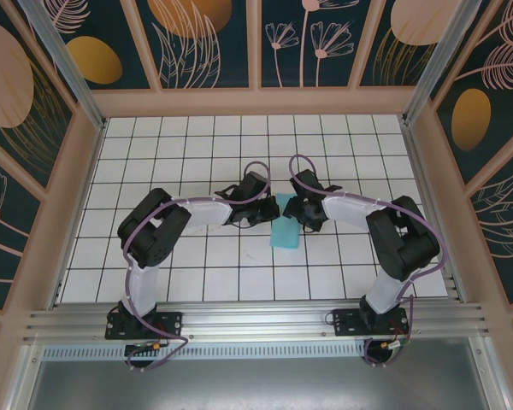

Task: Fold a paper plane with a square sheet of paper (pick it up from the middle)
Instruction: Hold the square sheet of paper at the center of the table.

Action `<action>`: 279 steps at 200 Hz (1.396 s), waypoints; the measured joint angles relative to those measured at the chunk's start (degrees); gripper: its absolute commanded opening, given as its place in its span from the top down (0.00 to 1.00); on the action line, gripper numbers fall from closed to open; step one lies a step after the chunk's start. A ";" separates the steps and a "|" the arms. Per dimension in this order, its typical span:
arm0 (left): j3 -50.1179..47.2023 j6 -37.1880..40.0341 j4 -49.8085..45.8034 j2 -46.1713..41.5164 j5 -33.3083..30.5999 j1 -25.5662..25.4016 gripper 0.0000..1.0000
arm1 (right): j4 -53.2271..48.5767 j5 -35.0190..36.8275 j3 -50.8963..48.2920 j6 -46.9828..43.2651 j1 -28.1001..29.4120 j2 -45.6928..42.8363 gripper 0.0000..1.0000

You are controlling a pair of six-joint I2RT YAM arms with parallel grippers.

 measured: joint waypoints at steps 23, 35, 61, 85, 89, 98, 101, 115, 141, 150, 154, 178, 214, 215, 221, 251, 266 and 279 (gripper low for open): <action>0.20 0.00 -0.44 0.48 -0.02 -0.07 1.00 | -0.07 0.46 0.07 0.00 0.46 0.04 0.27; 0.66 0.00 -1.25 0.96 -0.07 -0.11 1.00 | -0.13 1.03 0.11 0.00 0.72 0.07 0.27; 1.81 0.02 -3.04 1.55 -0.66 -0.22 1.00 | -0.35 1.38 0.31 0.00 0.85 0.20 0.27; 2.14 0.04 -3.80 1.60 -1.22 -0.26 1.00 | -0.37 1.36 0.33 0.00 0.87 0.22 0.27; 2.19 0.04 -3.87 1.62 -1.29 -0.31 1.00 | -0.37 1.36 0.33 0.00 0.87 0.22 0.27; 2.29 0.04 -4.04 1.68 -1.36 -0.31 1.00 | -0.37 1.38 0.33 0.00 0.90 0.22 0.27; 2.34 0.07 -4.07 1.68 -1.36 -0.31 1.00 | -0.37 1.40 0.33 0.00 0.90 0.22 0.27; 2.45 0.07 -4.28 1.70 -1.36 -0.31 1.00 | -0.42 1.38 0.42 0.00 0.90 0.22 0.27; 2.51 0.09 -4.35 1.70 -1.36 -0.31 1.00 | -0.81 1.29 0.72 -0.02 0.90 0.20 0.27; 2.51 0.11 -4.35 1.70 -1.33 -0.31 1.00 | -0.85 1.29 0.74 -0.02 0.90 0.20 0.26; 2.51 0.13 -4.35 1.73 -1.33 -0.31 1.00 | -0.85 1.29 0.74 -0.02 0.90 0.20 0.26; 2.78 0.50 -4.48 1.92 -1.31 -0.42 1.00 | -0.85 1.29 0.76 -0.02 0.90 0.20 0.26; 3.04 0.52 -4.50 2.14 -1.29 -0.42 1.00 | -0.85 1.29 0.76 -0.02 0.90 0.20 0.26; 3.04 0.55 -4.48 2.14 -1.29 -0.42 1.00 | -0.85 1.29 0.76 -0.02 0.90 0.20 0.26; 3.06 0.55 -4.48 2.19 -1.29 -0.42 1.00 | -0.85 1.27 0.76 -0.02 0.90 0.20 0.26; 3.15 0.74 -4.48 2.23 -1.31 -0.42 1.00 | -0.83 0.96 0.74 -0.04 0.90 -0.31 0.26; 3.15 0.81 -4.50 2.23 -1.33 -0.42 1.00 | -0.55 0.61 0.46 -0.11 0.90 -0.94 0.26; 3.17 0.94 -4.50 2.23 -1.33 -0.42 1.00 | 0.39 0.17 -0.39 -0.59 0.83 -1.90 0.26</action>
